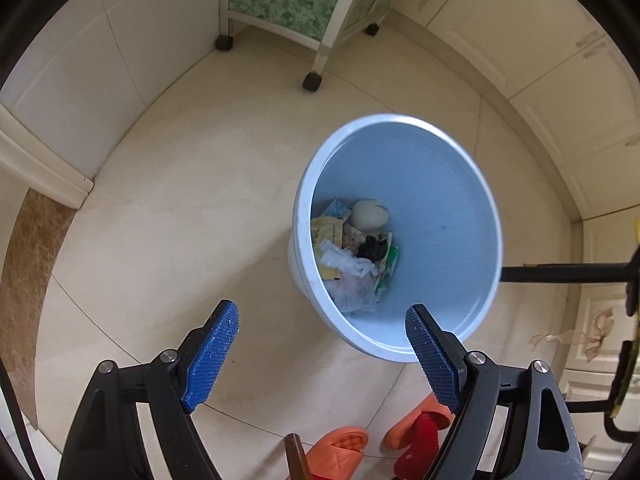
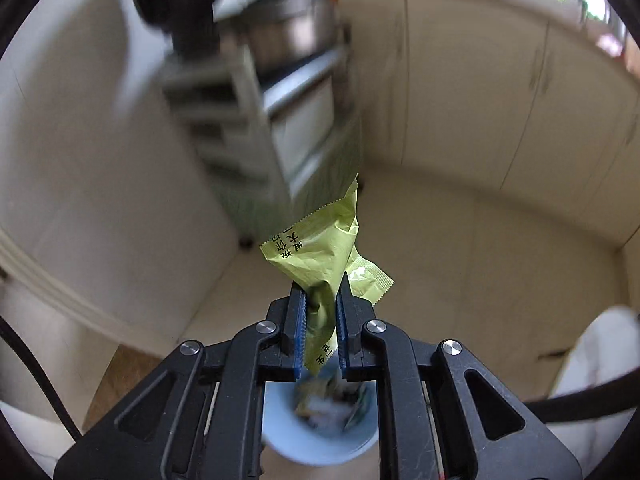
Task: Collect trash
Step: 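Carry the green packet over the blue bin and open the right tool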
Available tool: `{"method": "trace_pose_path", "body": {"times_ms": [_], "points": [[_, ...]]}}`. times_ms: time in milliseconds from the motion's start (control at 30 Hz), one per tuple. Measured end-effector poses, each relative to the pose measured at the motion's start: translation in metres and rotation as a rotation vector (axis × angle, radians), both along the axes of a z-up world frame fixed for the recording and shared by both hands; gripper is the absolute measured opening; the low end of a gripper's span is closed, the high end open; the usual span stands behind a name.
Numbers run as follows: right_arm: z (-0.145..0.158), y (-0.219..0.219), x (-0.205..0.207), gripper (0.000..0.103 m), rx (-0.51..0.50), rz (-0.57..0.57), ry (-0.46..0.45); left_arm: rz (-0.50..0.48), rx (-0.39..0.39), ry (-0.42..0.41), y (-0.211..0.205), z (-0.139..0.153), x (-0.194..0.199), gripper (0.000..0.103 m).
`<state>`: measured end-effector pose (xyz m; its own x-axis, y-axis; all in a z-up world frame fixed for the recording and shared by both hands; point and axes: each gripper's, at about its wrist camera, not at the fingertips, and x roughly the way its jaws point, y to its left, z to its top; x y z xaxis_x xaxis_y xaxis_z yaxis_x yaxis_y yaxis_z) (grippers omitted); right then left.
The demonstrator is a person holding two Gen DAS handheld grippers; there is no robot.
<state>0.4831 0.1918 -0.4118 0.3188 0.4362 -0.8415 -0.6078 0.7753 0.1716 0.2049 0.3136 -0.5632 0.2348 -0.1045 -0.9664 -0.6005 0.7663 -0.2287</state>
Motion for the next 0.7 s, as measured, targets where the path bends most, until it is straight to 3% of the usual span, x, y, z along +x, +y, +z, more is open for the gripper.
{"method": "trace_pose_path", "body": {"times_ms": [167,367,467,533,600,700], "points": [[-0.102,-0.020,-0.008,0.013,-0.057,0.002,0.143,0.007,-0.027,0.033,-0.010,-0.038,0.011,0.079],[-0.193,-0.043,-0.020,0.013,-0.088,0.007,0.302,0.031,-0.124,0.100,-0.016,-0.097,0.032,0.056],[-0.225,-0.051,-0.022,0.013,-0.110,0.012,0.355,0.021,-0.144,0.127,-0.021,-0.116,0.044,0.043],[-0.242,-0.059,-0.025,0.013,-0.117,0.008,0.384,0.007,-0.094,0.159,-0.022,-0.123,0.051,0.038],[-0.253,-0.063,-0.029,0.013,-0.112,0.004,0.406,0.021,-0.071,0.188,-0.018,-0.133,0.050,0.022],[-0.262,-0.066,-0.030,0.013,-0.103,0.016,0.425,0.036,-0.100,0.175,-0.013,-0.140,0.051,0.022]]}}
